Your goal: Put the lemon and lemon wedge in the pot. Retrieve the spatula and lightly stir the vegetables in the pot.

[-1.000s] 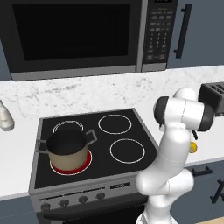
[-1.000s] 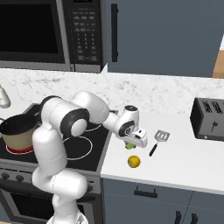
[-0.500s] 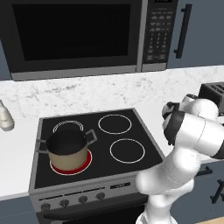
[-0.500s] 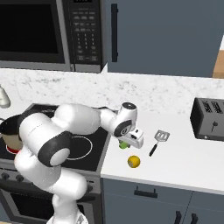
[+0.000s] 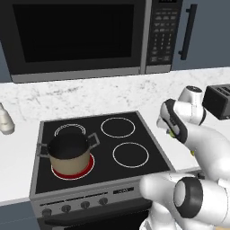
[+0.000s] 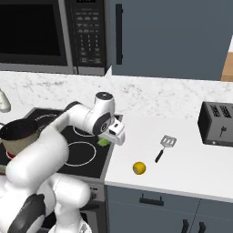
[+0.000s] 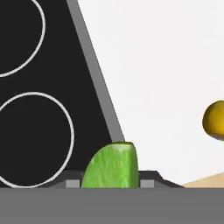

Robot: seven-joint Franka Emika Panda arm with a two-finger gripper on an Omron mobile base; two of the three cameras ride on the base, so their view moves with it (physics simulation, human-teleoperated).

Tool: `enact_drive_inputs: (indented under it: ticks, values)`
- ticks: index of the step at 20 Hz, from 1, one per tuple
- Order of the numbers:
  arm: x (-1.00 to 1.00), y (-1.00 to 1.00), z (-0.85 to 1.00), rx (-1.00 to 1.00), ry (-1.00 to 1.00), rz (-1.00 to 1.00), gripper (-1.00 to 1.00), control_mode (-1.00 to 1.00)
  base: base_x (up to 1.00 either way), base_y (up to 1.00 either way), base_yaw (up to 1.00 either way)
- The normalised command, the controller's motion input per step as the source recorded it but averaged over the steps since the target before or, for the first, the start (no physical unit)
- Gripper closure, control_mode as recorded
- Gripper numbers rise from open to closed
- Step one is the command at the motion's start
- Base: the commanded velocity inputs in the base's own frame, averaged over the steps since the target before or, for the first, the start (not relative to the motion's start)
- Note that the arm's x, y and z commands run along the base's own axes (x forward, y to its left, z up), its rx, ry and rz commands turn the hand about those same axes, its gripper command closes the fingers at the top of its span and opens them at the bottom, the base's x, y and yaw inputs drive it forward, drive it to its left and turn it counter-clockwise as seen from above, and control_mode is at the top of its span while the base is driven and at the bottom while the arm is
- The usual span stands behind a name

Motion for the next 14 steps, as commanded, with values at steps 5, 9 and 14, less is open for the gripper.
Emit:
enact_drive_inputs:
  ticks: [5, 9, 14]
  values:
    - [-0.5, 1.0, 0.69, -0.01, 0.0, 0.07, 1.0, -1.0, 0.0, 0.0, 0.0]
    - [-0.47, 1.0, 0.46, -0.04, 0.0, 0.08, 1.0, -1.0, 0.0, 0.0, 0.0]
    - [-0.33, 1.0, 0.35, -0.06, 0.0, 0.08, 1.0, -1.0, 0.0, 0.0, 0.0]
